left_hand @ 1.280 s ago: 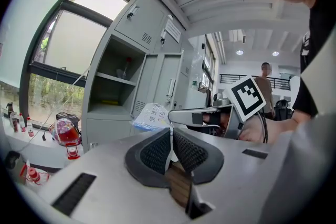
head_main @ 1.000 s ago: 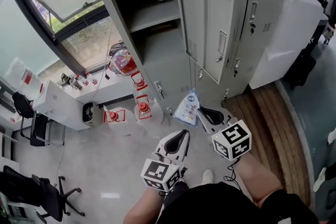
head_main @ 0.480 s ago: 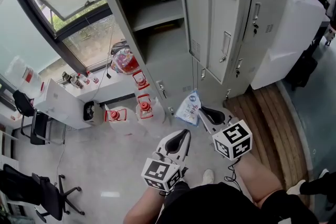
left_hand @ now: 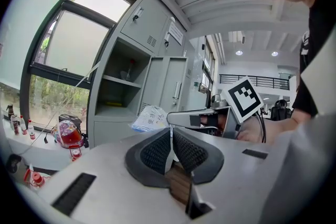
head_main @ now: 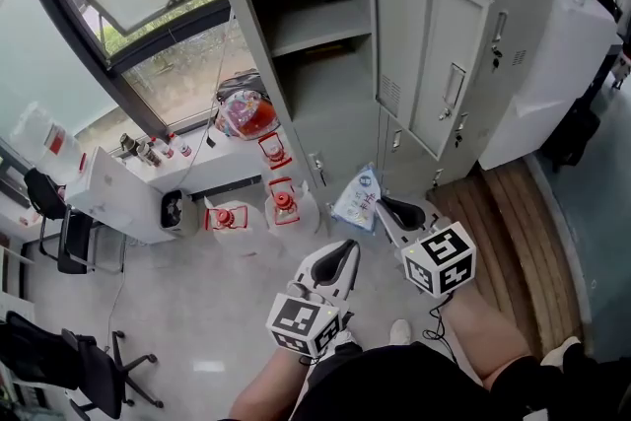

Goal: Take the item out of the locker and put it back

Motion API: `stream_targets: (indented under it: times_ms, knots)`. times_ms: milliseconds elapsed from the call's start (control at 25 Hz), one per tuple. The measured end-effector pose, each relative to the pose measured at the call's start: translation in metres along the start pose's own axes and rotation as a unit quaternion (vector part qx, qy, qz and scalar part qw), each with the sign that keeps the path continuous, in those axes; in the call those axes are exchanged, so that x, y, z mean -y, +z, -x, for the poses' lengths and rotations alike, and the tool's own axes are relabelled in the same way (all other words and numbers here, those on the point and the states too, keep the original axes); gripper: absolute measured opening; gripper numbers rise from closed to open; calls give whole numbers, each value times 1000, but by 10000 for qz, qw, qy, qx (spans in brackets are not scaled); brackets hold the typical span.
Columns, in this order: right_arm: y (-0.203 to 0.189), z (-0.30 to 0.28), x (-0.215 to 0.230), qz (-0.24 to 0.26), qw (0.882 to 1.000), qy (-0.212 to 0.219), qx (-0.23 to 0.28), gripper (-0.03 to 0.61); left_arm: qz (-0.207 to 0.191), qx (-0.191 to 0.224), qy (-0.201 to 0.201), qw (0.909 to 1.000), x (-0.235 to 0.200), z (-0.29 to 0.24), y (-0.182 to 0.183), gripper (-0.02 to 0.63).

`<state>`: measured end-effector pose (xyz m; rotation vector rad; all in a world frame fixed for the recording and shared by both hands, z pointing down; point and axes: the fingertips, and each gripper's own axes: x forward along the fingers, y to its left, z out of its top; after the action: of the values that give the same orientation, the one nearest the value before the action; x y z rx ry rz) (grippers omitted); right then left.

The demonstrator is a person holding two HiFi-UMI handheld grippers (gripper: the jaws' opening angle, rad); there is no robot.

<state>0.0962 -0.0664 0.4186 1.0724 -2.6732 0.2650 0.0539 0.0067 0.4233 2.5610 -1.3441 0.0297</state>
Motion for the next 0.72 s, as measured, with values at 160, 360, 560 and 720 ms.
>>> stream_targets:
  times_ms: [160, 360, 560, 720]
  knots:
    - [8, -18, -12, -5, 10000, -73, 28, 75, -27, 20, -69, 10000, -19, 11, 5, 26]
    - [21, -45, -24, 5, 9997, -213, 90, 74, -44, 47, -207, 9998, -45, 22, 11, 26]
    - [34, -71, -34, 54, 9992, -369, 165, 75, -79, 54, -372, 9993, -67, 32, 14, 26]
    - [46, -87, -43, 118, 9988, -430, 226, 75, -125, 80, -425, 9990, -84, 39, 18, 26]
